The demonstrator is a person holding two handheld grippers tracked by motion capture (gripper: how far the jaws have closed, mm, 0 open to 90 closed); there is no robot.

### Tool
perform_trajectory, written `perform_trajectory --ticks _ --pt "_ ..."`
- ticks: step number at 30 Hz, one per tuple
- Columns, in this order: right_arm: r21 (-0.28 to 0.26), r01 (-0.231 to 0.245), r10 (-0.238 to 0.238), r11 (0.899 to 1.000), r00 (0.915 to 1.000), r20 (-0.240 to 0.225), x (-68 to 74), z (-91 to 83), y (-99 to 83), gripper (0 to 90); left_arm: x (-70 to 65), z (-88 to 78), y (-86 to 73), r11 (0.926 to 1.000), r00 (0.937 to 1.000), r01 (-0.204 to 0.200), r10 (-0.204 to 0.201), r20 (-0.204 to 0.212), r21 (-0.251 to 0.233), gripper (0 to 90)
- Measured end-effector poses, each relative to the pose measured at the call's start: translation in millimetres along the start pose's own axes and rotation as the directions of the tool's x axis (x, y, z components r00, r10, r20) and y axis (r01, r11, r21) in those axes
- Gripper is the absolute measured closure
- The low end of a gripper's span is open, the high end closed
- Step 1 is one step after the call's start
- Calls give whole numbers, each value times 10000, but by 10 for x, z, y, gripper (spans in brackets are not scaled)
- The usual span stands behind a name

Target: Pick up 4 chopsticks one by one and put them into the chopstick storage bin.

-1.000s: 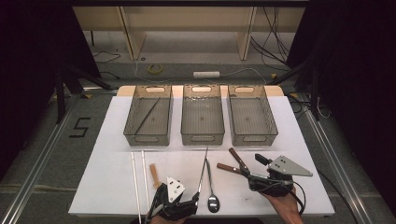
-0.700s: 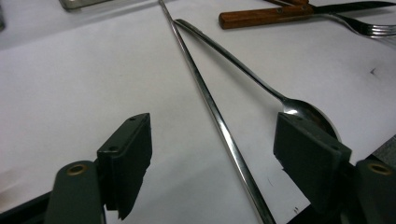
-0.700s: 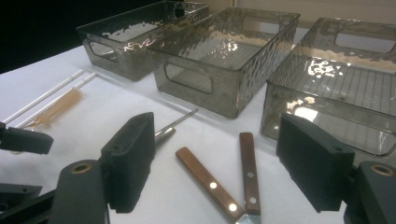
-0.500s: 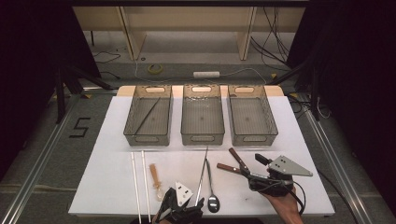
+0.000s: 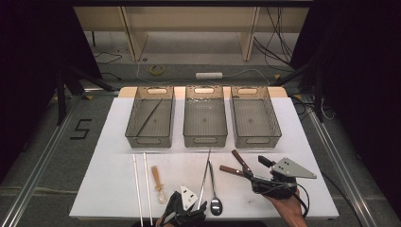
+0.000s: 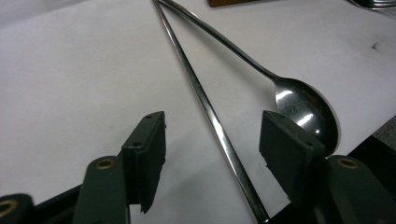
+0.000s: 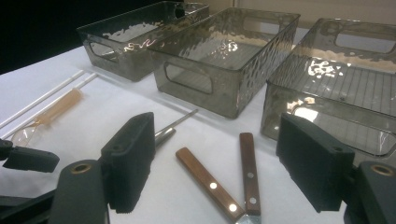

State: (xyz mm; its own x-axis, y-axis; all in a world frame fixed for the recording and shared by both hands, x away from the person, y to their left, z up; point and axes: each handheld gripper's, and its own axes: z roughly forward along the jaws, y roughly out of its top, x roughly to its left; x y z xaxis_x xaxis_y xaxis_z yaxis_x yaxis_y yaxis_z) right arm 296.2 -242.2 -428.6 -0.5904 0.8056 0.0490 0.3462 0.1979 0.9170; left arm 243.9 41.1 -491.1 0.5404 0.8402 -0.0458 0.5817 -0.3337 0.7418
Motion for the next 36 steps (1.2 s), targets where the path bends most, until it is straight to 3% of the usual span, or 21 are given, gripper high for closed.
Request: perform_trajectory --ticks 17,21,26,33,36 --pt "-3 -29 29 10000 10000 7 -4 -1 0 293 -62 34 -44 9995 9995 -310 310 -92 11 589" --pt "-4 -44 44 10000 10000 31 -4 -2 -1 293 -48 35 -40 9995 9995 -303 303 -51 32 636" --pt "-14 -40 41 10000 10000 37 -4 -3 -1 293 -12 37 -38 9997 9997 -243 243 -105 3 760" --pt "-14 -42 42 10000 10000 38 -6 -3 -2 293 15 33 -31 9998 9998 -199 199 -71 25 794" --pt "1 -33 33 10000 10000 40 -5 -2 -1 293 40 30 -32 10000 9999 14 -14 -103 13 808"
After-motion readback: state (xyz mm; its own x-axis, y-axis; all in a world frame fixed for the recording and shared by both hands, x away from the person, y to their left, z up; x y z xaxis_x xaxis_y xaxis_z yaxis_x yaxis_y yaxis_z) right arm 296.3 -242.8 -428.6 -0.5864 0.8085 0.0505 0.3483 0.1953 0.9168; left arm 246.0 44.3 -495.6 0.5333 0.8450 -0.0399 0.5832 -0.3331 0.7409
